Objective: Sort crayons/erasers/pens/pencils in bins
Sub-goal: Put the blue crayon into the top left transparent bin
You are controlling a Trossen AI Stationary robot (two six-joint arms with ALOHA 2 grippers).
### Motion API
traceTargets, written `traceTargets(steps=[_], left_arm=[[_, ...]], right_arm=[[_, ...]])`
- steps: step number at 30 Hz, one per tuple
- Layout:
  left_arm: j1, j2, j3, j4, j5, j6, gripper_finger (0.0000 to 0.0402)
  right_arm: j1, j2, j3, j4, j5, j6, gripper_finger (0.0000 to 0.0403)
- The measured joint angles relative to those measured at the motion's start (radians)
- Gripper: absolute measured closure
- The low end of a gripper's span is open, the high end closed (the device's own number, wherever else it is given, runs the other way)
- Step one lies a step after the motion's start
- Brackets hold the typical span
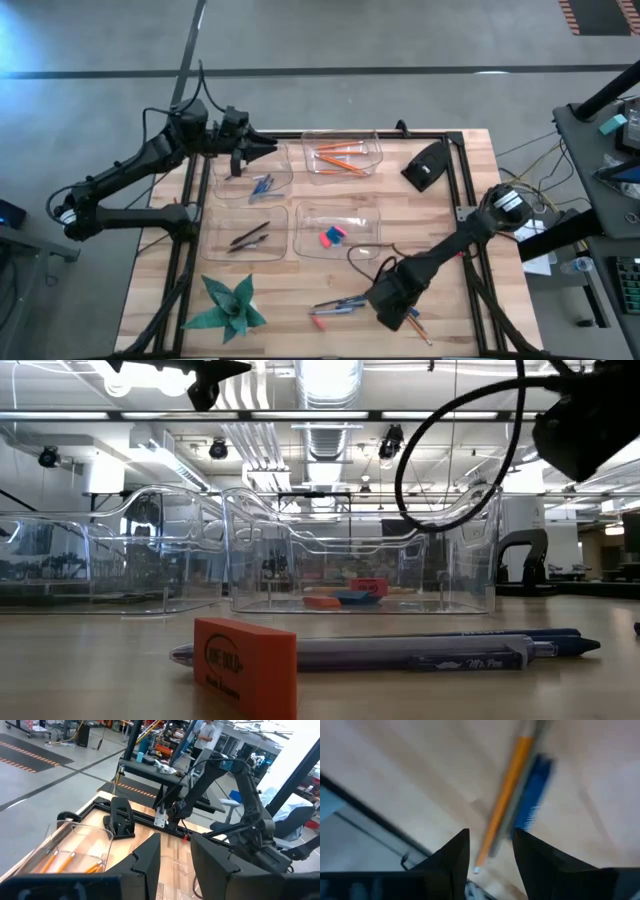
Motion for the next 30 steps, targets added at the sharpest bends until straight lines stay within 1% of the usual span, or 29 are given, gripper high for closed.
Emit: traceTargets(steps=[6,13,21,27,30], left_arm=[[0.000,0.001,0.000,0.000,0.000,0.000,0.0308],[0.000,0.001,0.000,0.000,0.000,0.000,0.0308],[0.000,0.001,0.000,0.000,0.000,0.001,0.0308],[0.000,0.001,0.000,0.001,0.000,0.001,0.0308],[0.000,0.001,0.000,0.001,0.000,0.000,0.0308]], right_arm=[[0.043,0.019,0.009,0.018,-0.002,0.070,0.0271],[0.064,0.022,0.008,0.025,-0.001,0.137,0.0273],[0.063,0.071,0.006,-0.059,0.008,0.157,0.0275],[0.065,0.101,0.000,-0.062,0.012,0.153,0.0280],[0.065,0.106,-0.001,-0.062,0.032,0.151,0.0280]])
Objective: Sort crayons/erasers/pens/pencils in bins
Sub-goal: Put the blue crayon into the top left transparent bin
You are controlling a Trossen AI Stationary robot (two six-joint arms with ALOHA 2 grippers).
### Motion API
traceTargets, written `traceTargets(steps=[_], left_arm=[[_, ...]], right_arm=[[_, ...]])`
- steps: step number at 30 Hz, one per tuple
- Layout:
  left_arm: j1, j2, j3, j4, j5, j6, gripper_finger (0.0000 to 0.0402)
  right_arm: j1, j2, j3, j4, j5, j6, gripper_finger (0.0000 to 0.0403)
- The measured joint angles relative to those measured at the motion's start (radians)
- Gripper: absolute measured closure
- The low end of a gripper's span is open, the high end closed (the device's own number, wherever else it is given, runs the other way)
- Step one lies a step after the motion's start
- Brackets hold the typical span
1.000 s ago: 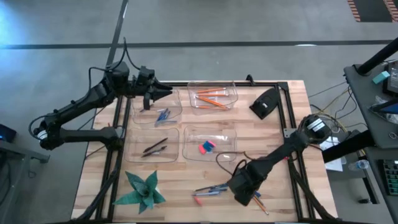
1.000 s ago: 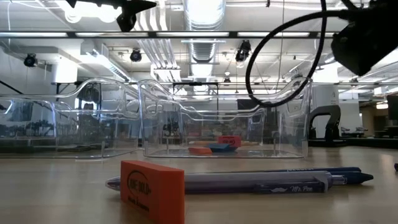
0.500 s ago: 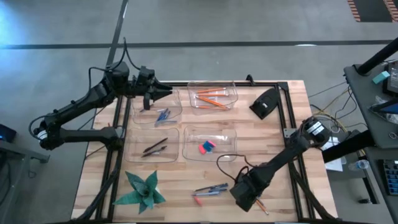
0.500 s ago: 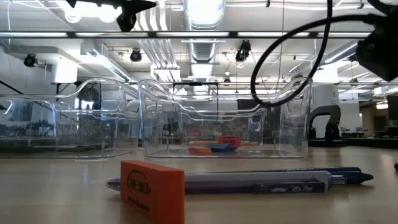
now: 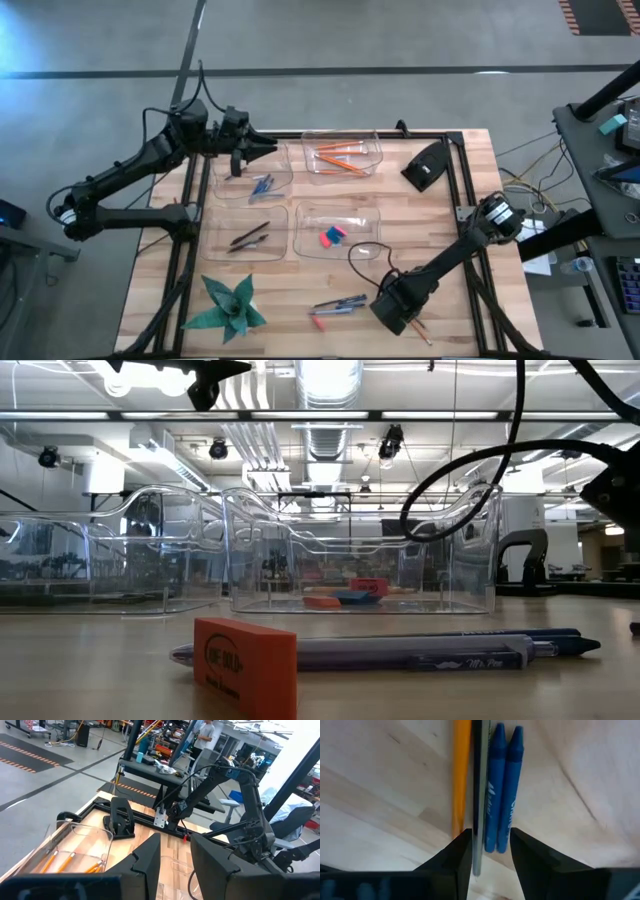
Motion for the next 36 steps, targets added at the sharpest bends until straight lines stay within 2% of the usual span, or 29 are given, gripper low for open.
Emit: traceTargets(steps=[13,23,36], left_arm=[[0.000,0.000,0.000,0.001,0.000,-0.006,0.0308],[0.000,0.000,0.000,0.001,0.000,-0.009,0.0308],[-0.001,0.000,0.000,0.000,0.000,-0.011,0.0308]], right_arm=[[0.000,-0.014,-0.003,-0.008,0.038,-0.006,0.0282],[0.000,-0.055,-0.006,-0.058,0.128,0.049,0.0282],[-0.002,-0.049,-0.079,-0.023,0.126,0.077,0.0282]])
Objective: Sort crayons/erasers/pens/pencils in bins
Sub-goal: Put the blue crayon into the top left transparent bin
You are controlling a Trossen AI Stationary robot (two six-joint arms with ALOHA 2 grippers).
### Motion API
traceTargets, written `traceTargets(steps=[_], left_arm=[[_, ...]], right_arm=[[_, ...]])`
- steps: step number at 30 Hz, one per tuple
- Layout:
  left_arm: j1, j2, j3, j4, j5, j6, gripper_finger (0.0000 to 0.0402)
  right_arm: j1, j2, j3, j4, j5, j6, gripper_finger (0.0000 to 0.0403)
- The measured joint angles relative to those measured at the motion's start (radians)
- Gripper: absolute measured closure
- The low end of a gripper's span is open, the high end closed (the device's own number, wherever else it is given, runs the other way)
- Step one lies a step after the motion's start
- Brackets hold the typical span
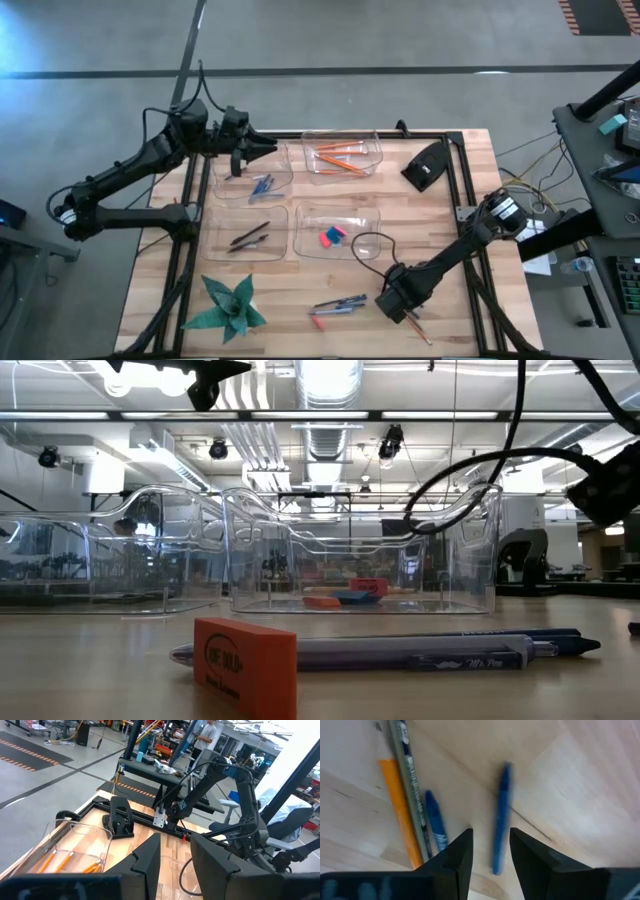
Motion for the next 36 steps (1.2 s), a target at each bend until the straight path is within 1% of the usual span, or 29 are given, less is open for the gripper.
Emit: traceTargets(steps=[7,12,15,20,22,28,32,34,36], left_arm=[[0.000,0.000,0.000,0.000,0.000,0.000,0.0308],[0.001,0.000,0.000,0.001,0.000,0.000,0.0308],[0.001,0.000,0.000,0.001,0.000,-0.019,0.0308],[0.001,0.003,0.000,0.001,0.000,-0.049,0.0308],[0.001,0.003,0.000,0.002,0.000,-0.049,0.0308],[0.001,0.004,0.000,0.002,0.000,-0.049,0.0308],[0.001,0.004,0.000,0.002,0.000,-0.050,0.0308],[0.001,0.004,0.000,0.002,0.000,-0.050,0.0308],[0.001,0.004,0.000,0.002,0.000,-0.050,0.0308]], right_arm=[[-0.002,-0.001,-0.009,0.010,-0.001,-0.023,0.0282],[-0.002,-0.002,-0.026,0.061,-0.005,-0.026,0.0288],[-0.006,-0.003,-0.038,0.082,-0.014,-0.002,0.0312],[-0.011,-0.003,-0.061,0.094,-0.023,0.000,0.0372],[-0.011,-0.003,-0.074,0.097,-0.023,0.001,0.0385],[-0.010,-0.004,-0.091,0.095,-0.023,0.018,0.0386],[-0.010,-0.034,-0.087,0.078,-0.022,0.025,0.0386],[-0.009,-0.051,-0.086,0.039,-0.003,0.044,0.0386],[-0.007,-0.067,-0.088,-0.042,0.045,0.058,0.0386]])
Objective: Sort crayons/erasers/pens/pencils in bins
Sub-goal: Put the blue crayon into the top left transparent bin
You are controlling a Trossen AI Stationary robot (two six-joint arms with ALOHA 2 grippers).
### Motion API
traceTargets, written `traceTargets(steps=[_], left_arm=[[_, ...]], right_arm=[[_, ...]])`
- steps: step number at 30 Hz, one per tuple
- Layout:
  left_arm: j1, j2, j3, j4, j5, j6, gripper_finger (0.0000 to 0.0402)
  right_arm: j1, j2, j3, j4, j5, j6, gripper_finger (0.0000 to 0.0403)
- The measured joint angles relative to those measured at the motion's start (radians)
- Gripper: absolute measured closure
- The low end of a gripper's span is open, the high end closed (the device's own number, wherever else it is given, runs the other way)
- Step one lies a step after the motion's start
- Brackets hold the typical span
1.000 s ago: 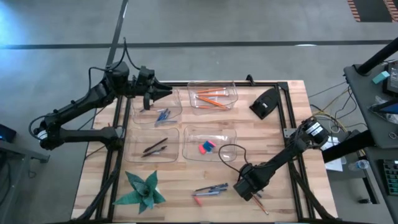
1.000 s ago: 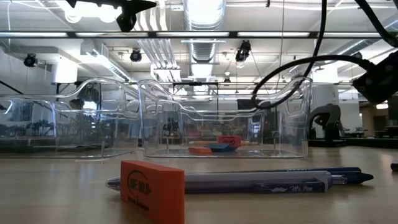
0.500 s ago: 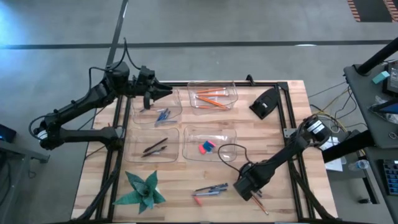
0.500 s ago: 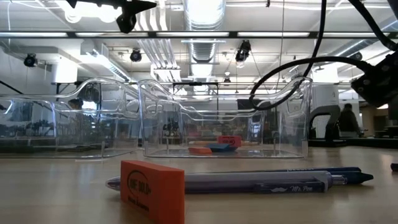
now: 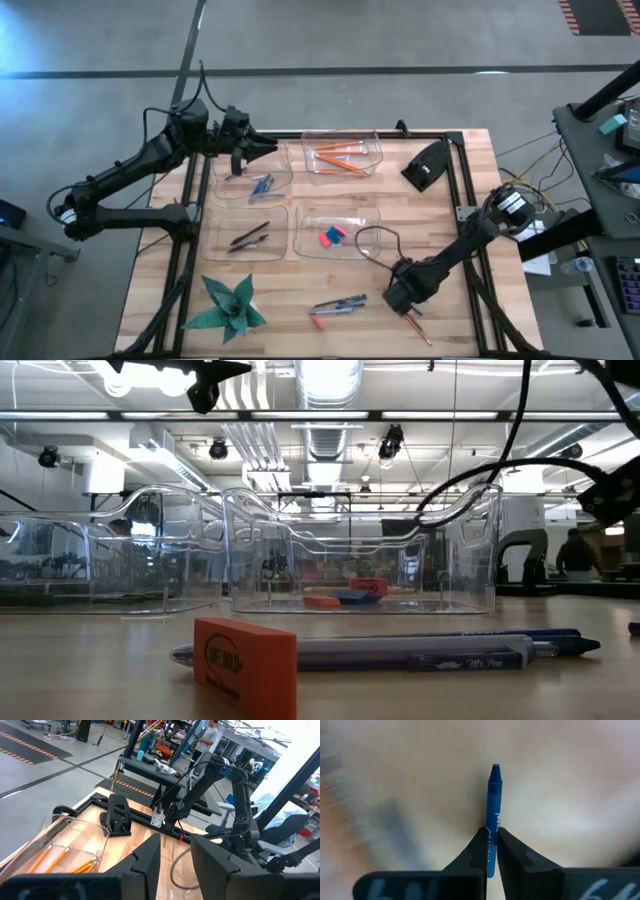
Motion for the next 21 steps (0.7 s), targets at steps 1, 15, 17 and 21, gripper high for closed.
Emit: traceTargets(steps=[1,15,17,21], left_arm=[[0.000,0.000,0.000,0.000,0.000,-0.001,0.0308],[0.000,0.000,0.000,0.000,0.000,0.000,0.0308],[0.000,0.000,0.000,0.000,0.000,0.000,0.0308],[0.000,0.000,0.000,0.000,0.000,-0.001,0.0308]], right_arm=[[-0.001,-0.008,-0.001,-0.043,0.017,0.010,0.0386],[-0.065,-0.197,0.003,-0.226,0.283,0.085,0.0387],[-0.082,-0.237,0.003,-0.265,0.350,0.103,0.0387],[-0.120,-0.311,0.003,-0.344,0.476,0.117,0.0387]])
